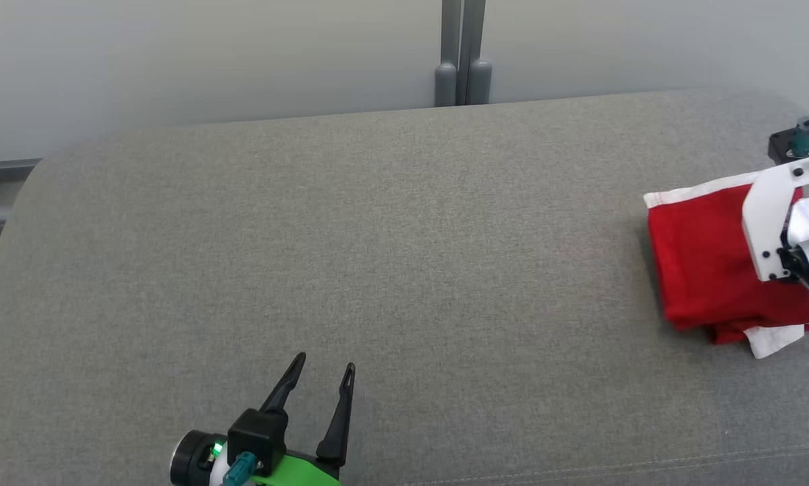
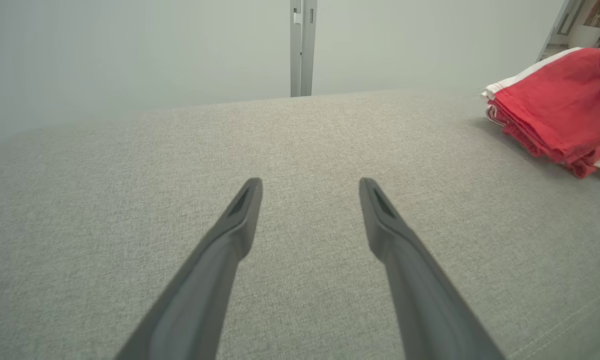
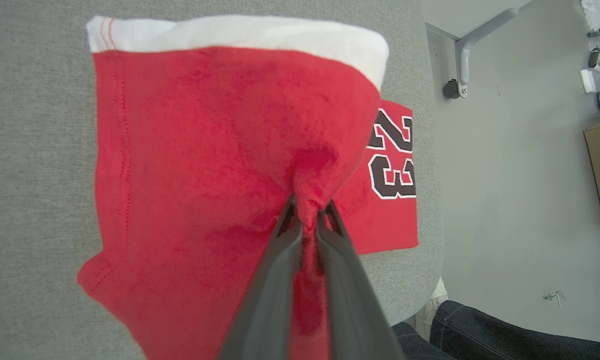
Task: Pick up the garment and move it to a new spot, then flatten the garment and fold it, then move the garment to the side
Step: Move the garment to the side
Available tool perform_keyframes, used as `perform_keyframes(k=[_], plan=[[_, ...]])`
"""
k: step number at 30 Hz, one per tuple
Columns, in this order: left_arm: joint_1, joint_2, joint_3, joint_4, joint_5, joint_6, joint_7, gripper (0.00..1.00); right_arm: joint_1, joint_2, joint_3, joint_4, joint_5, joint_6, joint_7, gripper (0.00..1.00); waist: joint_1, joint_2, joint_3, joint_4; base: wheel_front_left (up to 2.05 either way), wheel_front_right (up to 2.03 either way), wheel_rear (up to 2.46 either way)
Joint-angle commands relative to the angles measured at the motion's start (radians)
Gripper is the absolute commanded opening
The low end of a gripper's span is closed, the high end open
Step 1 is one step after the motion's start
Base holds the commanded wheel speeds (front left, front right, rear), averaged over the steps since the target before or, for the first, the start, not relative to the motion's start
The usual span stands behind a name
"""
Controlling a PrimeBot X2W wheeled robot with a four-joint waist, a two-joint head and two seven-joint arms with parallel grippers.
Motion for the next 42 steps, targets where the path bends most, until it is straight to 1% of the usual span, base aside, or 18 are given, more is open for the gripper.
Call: perform_keyframes(k=[1, 2, 3, 5, 8, 12, 16, 18, 20, 21, 22, 23, 29, 32, 34, 38, 40, 42], plan=[[-0.01, 0.007, 0.001, -0.004, 0.011, -0.005, -0.001, 1.0, 0.019, -0.031, 0.009, -0.021, 0.001, -0.001, 0.008, 0.0, 0.0, -0.0001, 0.021, 0.017, 0.0, 0.0, 0.0], [-0.013, 0.008, 0.001, -0.004, 0.012, -0.006, -0.001, 1.0, 0.025, -0.046, 0.012, -0.029, -0.001, -0.001, 0.011, 0.0, 0.0, -0.0001, 0.027, 0.021, 0.0, 0.0, 0.0], [-0.013, 0.008, 0.001, -0.004, 0.012, -0.006, -0.001, 1.0, 0.025, -0.046, 0.012, -0.029, -0.001, -0.001, 0.011, 0.0, 0.0, -0.0001, 0.027, 0.021, 0.0, 0.0, 0.0], [-0.02, 0.01, -0.001, -0.004, 0.016, -0.009, -0.001, 1.0, 0.031, -0.079, 0.02, -0.05, -0.011, -0.001, 0.002, 0.0, 0.0, -0.0001, 0.042, 0.031, 0.0, 0.0, 0.0], [-0.03, 0.012, -0.006, -0.002, 0.02, -0.013, -0.001, 1.0, 0.049, -0.11, 0.029, -0.081, -0.022, -0.001, -0.013, 0.0, 0.0, -0.0001, 0.066, 0.048, 0.0, 0.0, 0.0], [-0.048, 0.015, -0.012, 0.0, 0.027, -0.016, -0.001, 1.0, 0.068, -0.161, 0.009, -0.115, -0.051, -0.001, -0.034, 0.0, 0.0, -0.0001, 0.106, 0.078, 0.0, 0.0, 0.0], [-0.066, 0.02, -0.01, -0.007, 0.03, -0.018, -0.001, 1.0, 0.089, -0.201, -0.032, -0.148, -0.1, -0.001, -0.059, 0.0, 0.0, -0.0001, 0.145, 0.105, 0.0, 0.0, 0.0], [-0.078, 0.022, -0.008, -0.013, 0.034, -0.019, -0.001, 1.0, 0.107, -0.212, -0.085, -0.164, -0.131, -0.001, -0.068, 0.0, 0.0, -0.0001, 0.17, 0.117, 0.0, 0.0, 0.0], [-0.085, 0.022, -0.008, -0.016, 0.036, -0.019, -0.001, 1.0, 0.122, -0.207, -0.132, -0.169, -0.145, -0.001, -0.062, 0.04, 0.0, -0.0001, 0.184, 0.122, 0.0, 0.0, 0.0], [-0.087, 0.022, -0.008, -0.016, 0.036, -0.019, -0.001, 1.0, 0.133, -0.201, -0.154, -0.172, -0.155, -0.001, -0.057, 0.17, 0.0, -0.0001, 0.189, 0.123, 0.0, 0.0, 0.0], [-0.089, 0.022, -0.008, -0.015, 0.037, -0.02, -0.001, 1.0, 0.139, -0.198, -0.18, -0.179, -0.167, -0.001, -0.059, 0.43, 0.0, -0.0001, 0.193, 0.124, 0.0, 0.0, 0.0], [-0.093, 0.022, -0.009, -0.014, 0.038, -0.02, -0.001, 1.0, 0.145, -0.192, -0.21, -0.187, -0.179, -0.001, -0.059, 1.0, 0.0, -0.0001, 0.197, 0.124, 0.0, 0.0, 0.0], [-0.101, 0.026, -0.01, -0.014, 0.049, -0.017, -0.001, 1.0, 0.195, -0.138, -0.351, -0.238, -0.266, -0.001, -0.046, 1.0, 0.0, -0.0001, 0.192, 0.113, 0.0, 0.0, 0.0], [-0.101, 0.027, -0.004, -0.029, 0.047, -0.016, -0.001, 1.0, 0.221, -0.09, -0.42, -0.278, -0.289, -0.001, -0.068, 1.0, 0.0, -0.0001, 0.177, 0.104, 0.0, 0.0, 0.0], [-0.092, 0.024, 0.015, -0.049, 0.024, -0.012, -0.001, 1.0, 0.236, -0.052, -0.462, -0.313, -0.29, -0.001, -0.106, 1.0, 0.0, -0.0001, 0.162, 0.098, 0.0, 0.0, 0.0], [-0.064, 0.016, 0.065, -0.092, -0.005, 0.018, -0.001, 1.0, 0.282, 0.033, -0.526, -0.374, -0.27, -0.001, -0.201, 1.0, 0.0, -0.0001, 0.123, 0.082, 0.0, 0.0, 0.0], [-0.051, 0.015, 0.081, -0.096, -0.024, 0.013, 0.0, 1.0, 0.303, 0.07, -0.549, -0.404, -0.254, -0.001, -0.254, 1.0, 0.0, -0.0001, 0.1, 0.074, 0.0, 0.0, 0.0], [-0.041, 0.017, 0.105, -0.092, -0.041, 0.028, 0.0, 1.0, 0.325, 0.108, -0.563, -0.432, -0.235, -0.001, -0.31, 1.0, 0.0, -0.0001, 0.079, 0.066, 0.0, 0.0, 0.0]])
